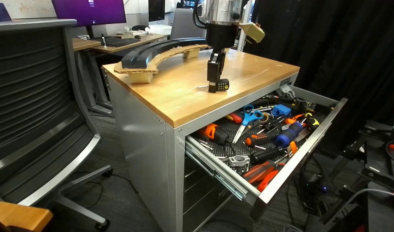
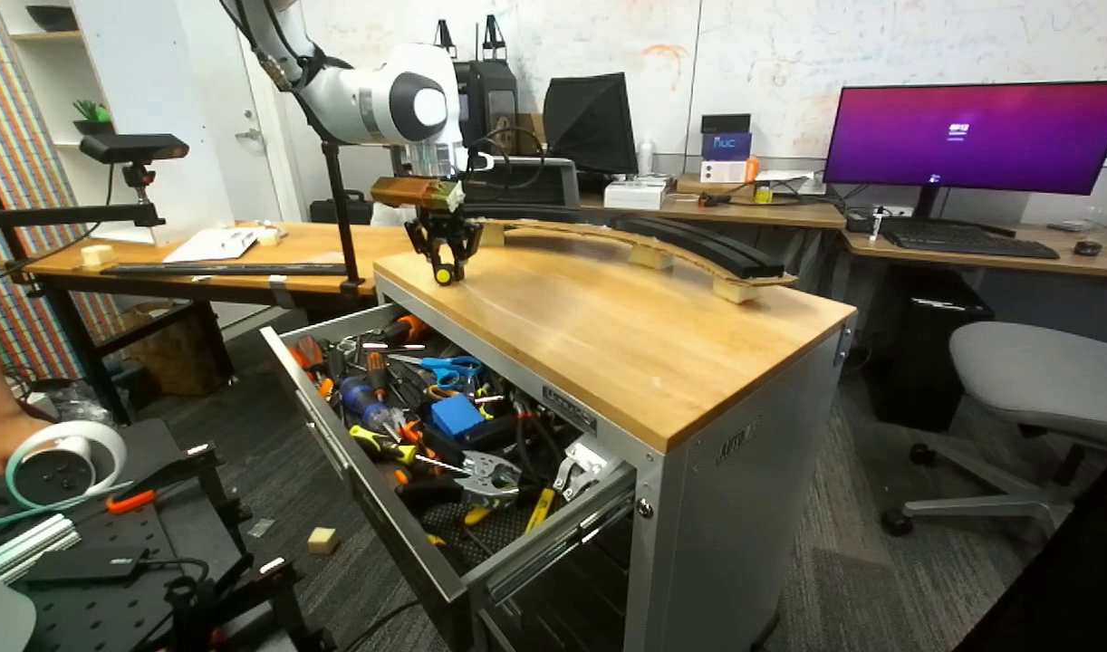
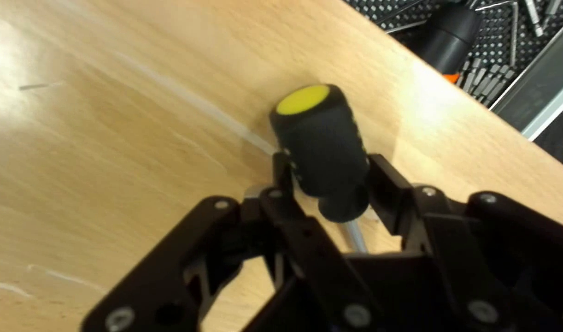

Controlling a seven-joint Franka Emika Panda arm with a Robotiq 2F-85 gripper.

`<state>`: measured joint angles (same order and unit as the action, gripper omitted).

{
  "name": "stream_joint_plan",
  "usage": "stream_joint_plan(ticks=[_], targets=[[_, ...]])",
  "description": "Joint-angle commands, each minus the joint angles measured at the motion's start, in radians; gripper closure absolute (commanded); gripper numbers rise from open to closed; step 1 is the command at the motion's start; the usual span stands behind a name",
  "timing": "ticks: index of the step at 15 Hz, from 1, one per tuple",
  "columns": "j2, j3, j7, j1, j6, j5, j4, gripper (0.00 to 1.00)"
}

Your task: Put the screwdriver in the open drawer and close it

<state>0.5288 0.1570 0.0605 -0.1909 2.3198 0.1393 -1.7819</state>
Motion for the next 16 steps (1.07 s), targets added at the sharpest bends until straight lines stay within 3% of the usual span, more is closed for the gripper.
stream_joint_plan(ticks=[1, 4, 9, 10, 12, 16], targets=[[-0.037, 0.042, 0.089, 0.039, -0.069, -0.100, -0.019, 0.88], [-0.091, 0.087, 0.192, 0.065, -0.165, -0.178, -0.088, 0.87], [-0.158, 0.133, 0.278, 0.015, -0.311, -0.168, -0.213, 0.87], [-0.166, 0.129, 0.237, -0.006, -0.285, -0.149, -0.239, 0.40], [-0.169, 0.116, 0.185, -0.034, -0.229, -0.118, -0.264, 0.34], [-0.171, 0.111, 0.144, -0.052, -0.208, -0.092, -0.281, 0.03]])
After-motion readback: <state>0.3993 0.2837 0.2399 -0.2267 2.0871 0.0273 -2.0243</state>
